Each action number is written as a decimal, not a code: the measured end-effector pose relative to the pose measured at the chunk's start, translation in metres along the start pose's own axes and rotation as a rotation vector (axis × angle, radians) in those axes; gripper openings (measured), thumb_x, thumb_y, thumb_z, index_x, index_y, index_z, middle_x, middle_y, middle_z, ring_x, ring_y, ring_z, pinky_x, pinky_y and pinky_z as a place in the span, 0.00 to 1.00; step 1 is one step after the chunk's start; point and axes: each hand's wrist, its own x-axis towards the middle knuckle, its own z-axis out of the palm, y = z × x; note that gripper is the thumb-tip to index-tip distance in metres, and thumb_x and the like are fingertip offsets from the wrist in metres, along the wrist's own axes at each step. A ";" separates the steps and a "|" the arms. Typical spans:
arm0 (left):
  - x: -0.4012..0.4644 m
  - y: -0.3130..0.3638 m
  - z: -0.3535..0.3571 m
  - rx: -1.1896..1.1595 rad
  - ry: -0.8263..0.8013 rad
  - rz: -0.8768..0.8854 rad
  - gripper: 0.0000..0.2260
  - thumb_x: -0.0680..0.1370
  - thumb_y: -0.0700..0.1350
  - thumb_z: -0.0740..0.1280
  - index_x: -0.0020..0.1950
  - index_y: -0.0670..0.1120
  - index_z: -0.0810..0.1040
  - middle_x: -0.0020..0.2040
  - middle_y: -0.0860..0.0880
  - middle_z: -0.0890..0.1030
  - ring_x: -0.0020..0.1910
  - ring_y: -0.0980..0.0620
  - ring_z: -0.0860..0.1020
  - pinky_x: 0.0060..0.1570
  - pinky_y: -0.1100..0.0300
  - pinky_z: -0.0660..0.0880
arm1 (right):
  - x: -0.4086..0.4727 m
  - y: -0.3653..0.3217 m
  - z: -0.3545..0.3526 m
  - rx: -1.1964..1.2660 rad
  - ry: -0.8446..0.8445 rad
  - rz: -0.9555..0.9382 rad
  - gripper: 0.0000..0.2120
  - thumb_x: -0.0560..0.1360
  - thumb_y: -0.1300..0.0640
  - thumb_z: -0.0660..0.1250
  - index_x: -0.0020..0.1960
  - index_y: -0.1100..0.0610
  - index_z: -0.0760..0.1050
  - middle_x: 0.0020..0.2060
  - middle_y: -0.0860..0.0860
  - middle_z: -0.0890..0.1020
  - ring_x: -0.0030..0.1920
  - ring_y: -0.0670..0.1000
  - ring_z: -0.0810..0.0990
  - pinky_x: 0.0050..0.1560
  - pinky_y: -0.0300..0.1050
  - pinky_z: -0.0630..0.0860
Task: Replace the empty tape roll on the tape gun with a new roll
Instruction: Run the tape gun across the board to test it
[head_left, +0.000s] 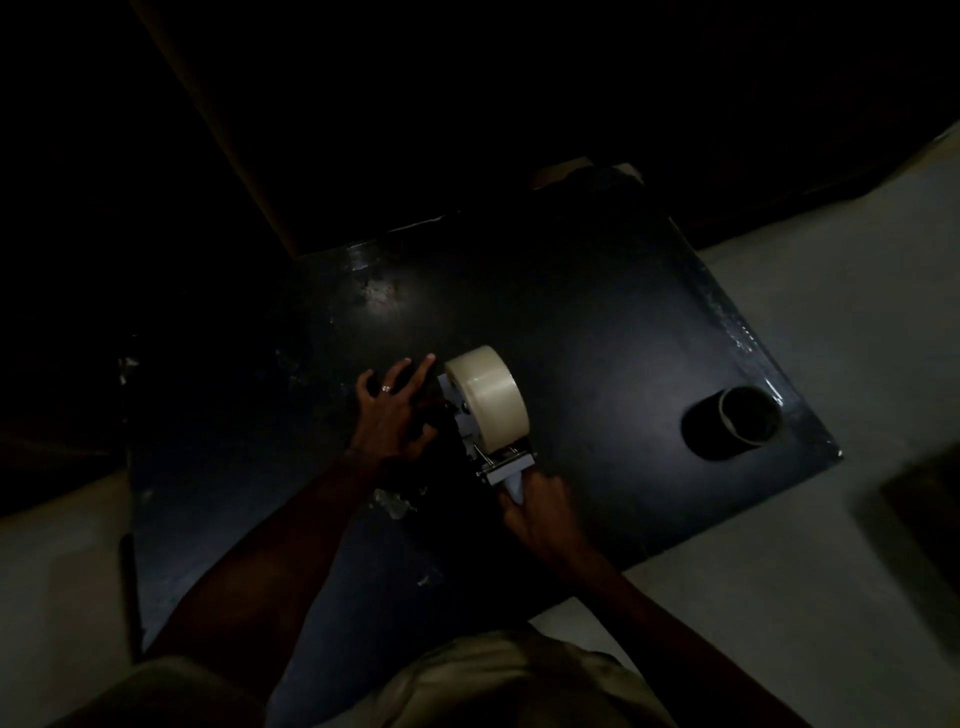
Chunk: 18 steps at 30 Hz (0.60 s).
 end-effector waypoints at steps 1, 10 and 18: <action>0.001 0.000 0.000 0.002 0.016 0.005 0.15 0.66 0.54 0.68 0.53 0.60 0.78 0.78 0.51 0.56 0.74 0.42 0.60 0.63 0.32 0.58 | 0.000 0.002 0.000 0.034 -0.011 0.028 0.12 0.66 0.53 0.65 0.30 0.60 0.72 0.20 0.49 0.71 0.20 0.49 0.75 0.23 0.37 0.60; -0.001 0.005 0.001 0.057 0.039 0.009 0.25 0.68 0.56 0.62 0.65 0.67 0.62 0.78 0.48 0.56 0.73 0.40 0.62 0.62 0.31 0.58 | -0.046 0.033 0.015 0.098 -0.102 0.131 0.15 0.72 0.51 0.60 0.34 0.62 0.72 0.26 0.57 0.76 0.35 0.48 0.69 0.31 0.40 0.65; -0.005 0.034 0.002 -0.106 0.034 -0.214 0.26 0.69 0.70 0.53 0.67 0.71 0.63 0.78 0.54 0.56 0.77 0.43 0.54 0.66 0.26 0.45 | -0.076 0.035 0.004 0.188 -0.048 -0.011 0.07 0.74 0.57 0.57 0.39 0.52 0.61 0.35 0.46 0.67 0.32 0.45 0.63 0.31 0.40 0.57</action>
